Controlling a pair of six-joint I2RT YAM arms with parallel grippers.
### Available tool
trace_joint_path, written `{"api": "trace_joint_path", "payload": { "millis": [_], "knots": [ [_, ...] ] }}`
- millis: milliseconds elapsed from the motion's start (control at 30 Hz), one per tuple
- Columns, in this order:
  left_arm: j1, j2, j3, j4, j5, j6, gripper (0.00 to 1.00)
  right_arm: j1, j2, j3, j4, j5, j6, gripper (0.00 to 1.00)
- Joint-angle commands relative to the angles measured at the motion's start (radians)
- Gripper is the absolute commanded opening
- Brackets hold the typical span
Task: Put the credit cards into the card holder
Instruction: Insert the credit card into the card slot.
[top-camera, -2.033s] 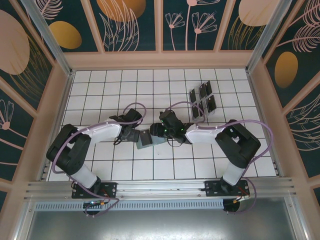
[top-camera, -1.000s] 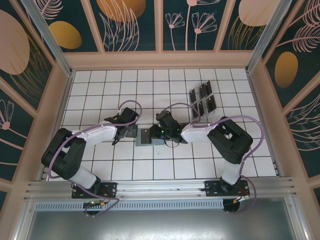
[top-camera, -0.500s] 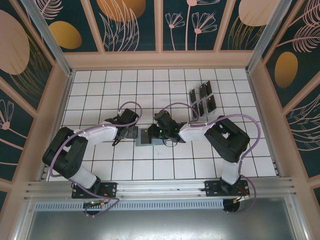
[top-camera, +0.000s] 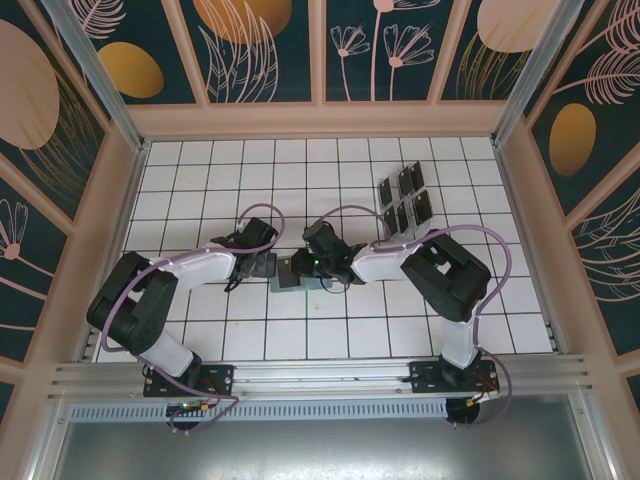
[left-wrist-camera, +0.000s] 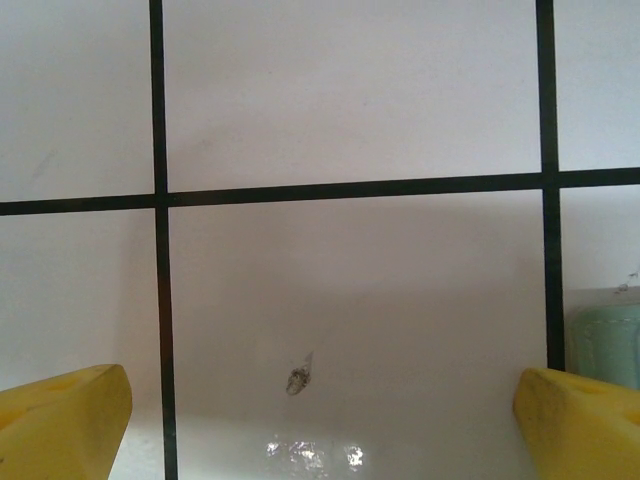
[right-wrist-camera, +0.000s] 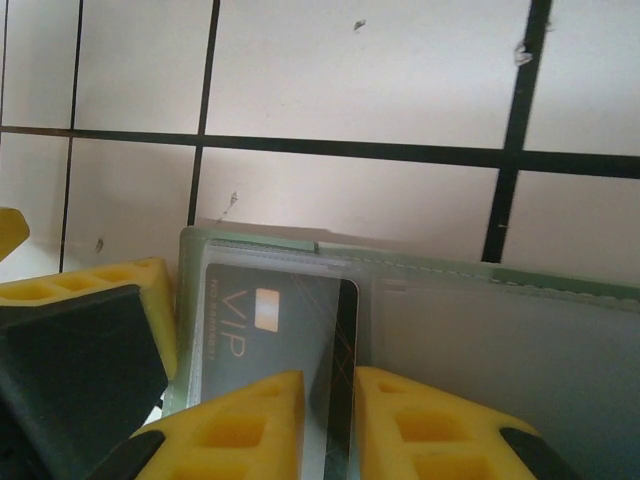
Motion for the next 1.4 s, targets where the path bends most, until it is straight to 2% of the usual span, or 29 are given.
{"api": "trace_joint_path", "payload": {
  "millis": [0, 233, 400, 600, 1367],
  "knots": [
    [0.002, 0.023, -0.013, 0.025, 0.025, -0.017, 0.99, 0.016, 0.024, 0.036, 0.002, -0.013, 0.016, 0.20],
    [0.001, 0.006, -0.012, 0.018, 0.025, -0.018, 0.98, 0.026, -0.003, 0.026, 0.013, -0.024, 0.033, 0.20],
    [0.001, -0.039, 0.006, -0.013, -0.003, -0.019, 0.99, 0.025, -0.071, -0.006, 0.008, 0.001, 0.038, 0.28],
    [0.002, -0.071, 0.014, -0.051, -0.017, -0.019, 0.98, 0.027, -0.111, -0.042, 0.007, 0.006, 0.047, 0.29],
    [0.000, -0.049, -0.021, -0.064, -0.012, -0.028, 0.98, 0.063, -0.057, -0.071, 0.042, -0.011, 0.086, 0.27]
  ]
}}
